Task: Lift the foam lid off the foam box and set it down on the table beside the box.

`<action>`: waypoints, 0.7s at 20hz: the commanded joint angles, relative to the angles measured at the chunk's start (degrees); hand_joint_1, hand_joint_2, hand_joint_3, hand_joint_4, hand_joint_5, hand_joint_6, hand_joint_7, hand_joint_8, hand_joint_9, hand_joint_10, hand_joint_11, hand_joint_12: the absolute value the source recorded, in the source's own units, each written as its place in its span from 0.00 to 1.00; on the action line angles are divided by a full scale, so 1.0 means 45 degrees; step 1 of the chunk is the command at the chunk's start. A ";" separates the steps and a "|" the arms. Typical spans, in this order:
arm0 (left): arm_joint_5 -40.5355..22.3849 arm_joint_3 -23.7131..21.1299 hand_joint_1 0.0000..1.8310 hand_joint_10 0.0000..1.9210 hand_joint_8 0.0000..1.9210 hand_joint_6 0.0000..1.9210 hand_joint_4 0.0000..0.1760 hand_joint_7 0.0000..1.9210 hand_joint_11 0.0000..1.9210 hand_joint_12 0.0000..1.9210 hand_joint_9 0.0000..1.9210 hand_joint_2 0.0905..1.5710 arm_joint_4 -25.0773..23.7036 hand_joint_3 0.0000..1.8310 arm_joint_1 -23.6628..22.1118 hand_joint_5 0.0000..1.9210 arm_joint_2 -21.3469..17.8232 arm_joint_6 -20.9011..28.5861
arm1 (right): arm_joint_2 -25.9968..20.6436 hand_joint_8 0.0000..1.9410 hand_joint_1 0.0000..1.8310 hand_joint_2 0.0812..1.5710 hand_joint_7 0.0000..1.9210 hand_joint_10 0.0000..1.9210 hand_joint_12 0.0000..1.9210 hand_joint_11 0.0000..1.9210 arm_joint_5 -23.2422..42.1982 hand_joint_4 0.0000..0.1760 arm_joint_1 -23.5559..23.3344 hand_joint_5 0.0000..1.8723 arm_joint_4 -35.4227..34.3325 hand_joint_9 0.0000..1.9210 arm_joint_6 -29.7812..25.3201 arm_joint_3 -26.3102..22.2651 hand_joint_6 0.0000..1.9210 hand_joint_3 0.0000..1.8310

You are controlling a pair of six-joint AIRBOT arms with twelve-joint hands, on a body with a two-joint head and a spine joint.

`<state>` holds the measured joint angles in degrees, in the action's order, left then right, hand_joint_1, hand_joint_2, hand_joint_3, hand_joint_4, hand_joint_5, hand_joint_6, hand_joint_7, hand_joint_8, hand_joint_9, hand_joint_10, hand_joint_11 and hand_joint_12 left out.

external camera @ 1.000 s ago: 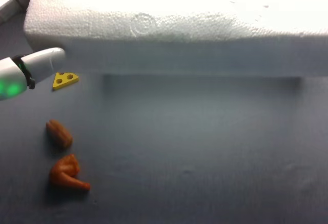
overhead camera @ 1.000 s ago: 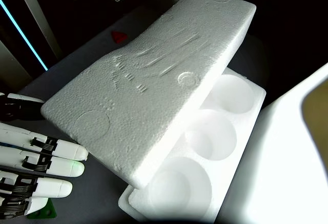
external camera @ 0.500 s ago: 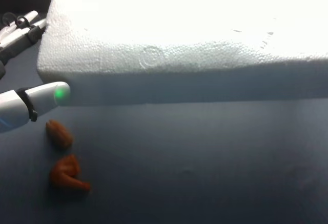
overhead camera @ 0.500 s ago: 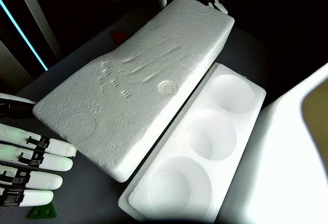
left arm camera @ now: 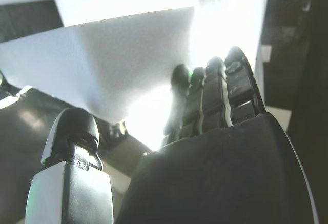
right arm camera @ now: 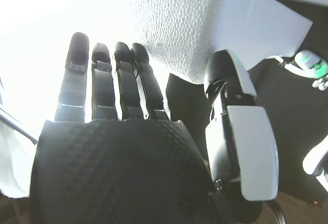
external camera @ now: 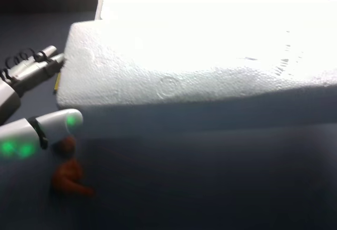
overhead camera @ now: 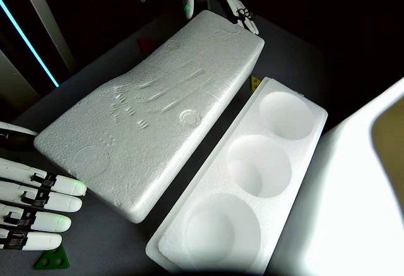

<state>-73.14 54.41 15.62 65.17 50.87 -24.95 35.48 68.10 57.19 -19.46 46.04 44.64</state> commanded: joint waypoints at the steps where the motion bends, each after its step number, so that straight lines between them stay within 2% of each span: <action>1: -0.1442 -0.0014 0.13 0.00 0.00 0.00 0.00 0.00 0.00 0.00 0.00 0.73 -0.1238 0.00 -0.0123 0.11 0.0157 0.0234 | 0.0015 0.00 0.21 0.80 0.03 0.02 0.31 0.00 0.1685 0.00 0.0001 0.13 0.0826 0.03 -0.0206 -0.0042 0.00 0.00; 2: -0.1341 0.0056 0.13 0.00 0.00 0.00 0.00 0.00 0.00 0.00 0.00 0.73 -0.1238 0.00 -0.0123 0.11 0.0246 0.0291 | 0.0058 0.00 0.21 0.80 0.03 0.02 0.31 0.00 0.1686 0.00 0.0140 0.13 0.0703 0.03 -0.0287 0.0023 0.00 0.00; 3: -0.1198 0.0133 0.14 0.00 0.00 0.00 0.00 0.00 0.00 0.00 0.00 0.73 -0.1236 0.00 -0.0126 0.11 0.0335 0.0324 | 0.0149 0.00 0.22 0.80 0.04 0.02 0.38 0.00 0.1683 0.00 0.0299 0.11 0.0554 0.04 -0.0358 0.0120 0.00 0.00; 4: -0.1117 0.0182 0.14 0.00 0.00 0.00 0.00 0.00 0.00 0.00 0.00 0.73 -0.1198 0.00 -0.0126 0.11 0.0385 0.0325 | 0.0216 0.00 0.22 0.80 0.04 0.02 0.38 0.00 0.1683 0.00 0.0380 0.11 0.0467 0.04 -0.0421 0.0183 0.00 0.00; 5: -0.1024 0.0257 0.15 0.00 0.00 0.00 0.00 0.00 0.00 0.00 0.00 0.73 -0.1116 0.00 -0.0123 0.11 0.0448 0.0324 | 0.0371 0.01 0.23 0.79 0.09 0.03 0.51 0.00 0.1682 0.00 0.0528 0.14 0.0265 0.09 -0.0518 0.0306 0.01 0.00; 6: -0.0904 0.0307 0.14 0.00 0.00 0.00 0.00 0.00 0.00 0.00 0.00 0.73 -0.1030 0.00 -0.0122 0.11 0.0485 0.0266 | 0.0501 0.01 0.22 0.79 0.11 0.04 0.59 0.00 0.1682 0.00 0.0769 0.15 0.0069 0.10 -0.0654 0.0426 0.01 0.00; 8: -0.0793 0.0383 0.14 0.00 0.00 0.00 0.00 0.00 0.00 0.00 0.00 0.72 -0.0923 0.00 -0.0122 0.11 0.0524 0.0235 | 0.0717 0.01 0.22 0.79 0.10 0.04 0.64 0.00 0.1682 0.00 0.1086 0.14 -0.0168 0.08 -0.0901 0.0609 0.00 0.00; 14: -0.0214 0.0609 0.14 0.00 0.00 0.00 0.00 0.00 0.00 0.00 0.00 0.71 -0.0747 0.00 -0.0122 0.11 0.0722 0.0162 | 0.1325 0.00 0.20 0.76 0.07 0.03 0.64 0.00 0.1268 0.00 0.1227 0.13 -0.0472 0.06 -0.1199 0.1066 0.00 0.00</action>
<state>-67.72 57.14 13.69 65.10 53.93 -24.40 41.76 67.22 63.05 -22.00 41.21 49.32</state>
